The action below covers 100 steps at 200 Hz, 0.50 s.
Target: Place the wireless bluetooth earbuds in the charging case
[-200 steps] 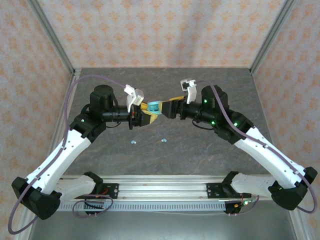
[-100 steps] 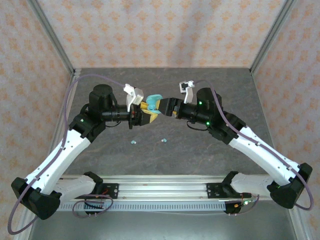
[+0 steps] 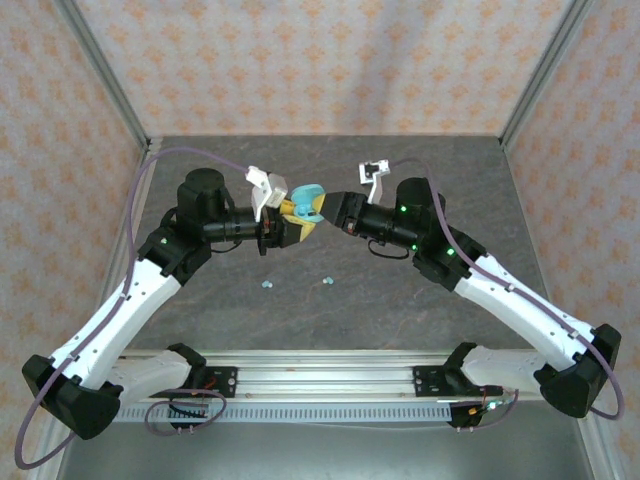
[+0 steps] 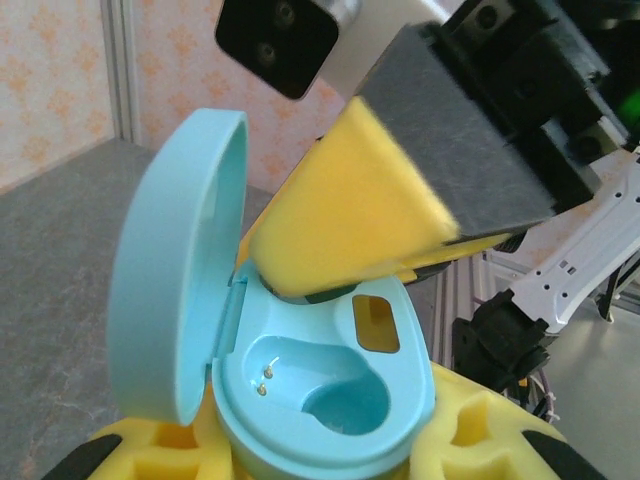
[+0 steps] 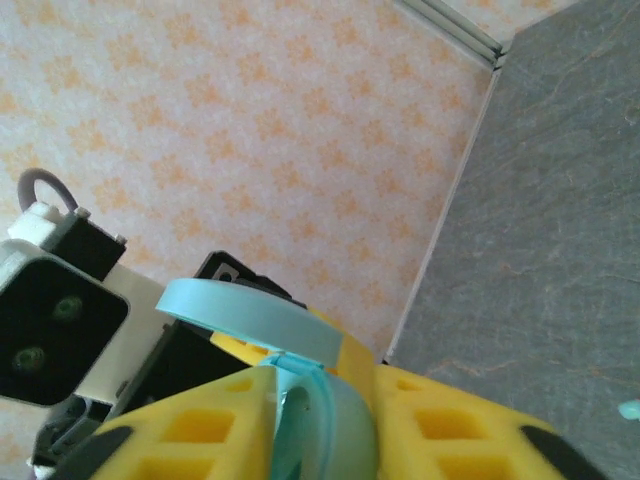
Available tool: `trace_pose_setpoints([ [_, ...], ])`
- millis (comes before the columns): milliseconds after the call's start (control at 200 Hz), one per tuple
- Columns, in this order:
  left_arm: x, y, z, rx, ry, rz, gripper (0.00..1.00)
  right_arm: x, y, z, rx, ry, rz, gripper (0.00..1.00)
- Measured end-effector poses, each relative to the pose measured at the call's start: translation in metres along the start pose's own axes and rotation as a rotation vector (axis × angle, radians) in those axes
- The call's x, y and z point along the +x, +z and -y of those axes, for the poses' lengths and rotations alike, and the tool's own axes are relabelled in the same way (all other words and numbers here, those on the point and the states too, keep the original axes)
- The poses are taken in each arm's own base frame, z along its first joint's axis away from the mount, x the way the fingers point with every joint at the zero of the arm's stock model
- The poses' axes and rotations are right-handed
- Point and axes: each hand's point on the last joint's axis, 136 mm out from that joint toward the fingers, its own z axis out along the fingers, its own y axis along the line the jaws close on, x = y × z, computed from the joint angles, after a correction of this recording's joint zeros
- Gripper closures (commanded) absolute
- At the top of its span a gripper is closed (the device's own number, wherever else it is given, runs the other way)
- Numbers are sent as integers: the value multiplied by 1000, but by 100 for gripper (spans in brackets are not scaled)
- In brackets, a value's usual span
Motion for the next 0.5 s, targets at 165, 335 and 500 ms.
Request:
trace_pose_setpoints([
  [165,-3,-3,-3,-35,31,21,44,-2,3,0,-31,56,20,82],
  [335,-2,-5,-11,-88,37,48,36,-3,5,0,-56,104,33,84],
  [500,2,-5,-13,-98,38,74,36,-8,5,-7,-86,113,55,84],
])
